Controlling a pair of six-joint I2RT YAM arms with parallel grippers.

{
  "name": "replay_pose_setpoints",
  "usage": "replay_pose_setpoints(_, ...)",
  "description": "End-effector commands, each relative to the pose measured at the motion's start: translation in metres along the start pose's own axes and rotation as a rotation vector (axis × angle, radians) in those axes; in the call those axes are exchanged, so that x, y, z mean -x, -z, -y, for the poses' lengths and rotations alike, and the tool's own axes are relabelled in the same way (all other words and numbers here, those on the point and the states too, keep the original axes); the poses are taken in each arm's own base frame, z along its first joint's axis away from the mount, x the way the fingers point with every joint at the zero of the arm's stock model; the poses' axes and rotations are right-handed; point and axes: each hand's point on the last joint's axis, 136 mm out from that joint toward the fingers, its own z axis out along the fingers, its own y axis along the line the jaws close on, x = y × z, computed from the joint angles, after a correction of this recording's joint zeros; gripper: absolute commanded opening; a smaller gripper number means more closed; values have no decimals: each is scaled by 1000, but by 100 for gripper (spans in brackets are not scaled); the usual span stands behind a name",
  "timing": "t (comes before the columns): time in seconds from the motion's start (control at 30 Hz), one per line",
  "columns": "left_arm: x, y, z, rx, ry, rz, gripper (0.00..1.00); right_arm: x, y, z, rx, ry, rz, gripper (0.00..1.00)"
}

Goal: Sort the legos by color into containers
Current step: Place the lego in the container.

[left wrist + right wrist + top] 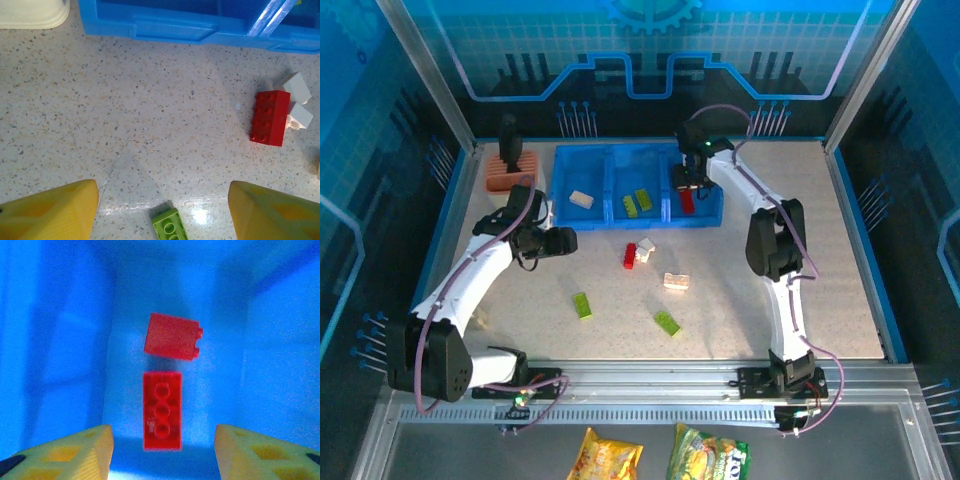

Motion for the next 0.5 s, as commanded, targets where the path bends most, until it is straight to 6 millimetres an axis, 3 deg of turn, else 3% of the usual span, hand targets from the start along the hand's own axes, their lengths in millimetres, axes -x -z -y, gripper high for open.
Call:
replay_pose_setpoints(0.0,-3,2,4,-27,15,-25,70,-19,24,-4,13,-20,-11,56)
replay_pose_setpoints(0.47,-8,-5,41,-25,-36,-86,70,-123,78,-29,83,-17,-65,53)
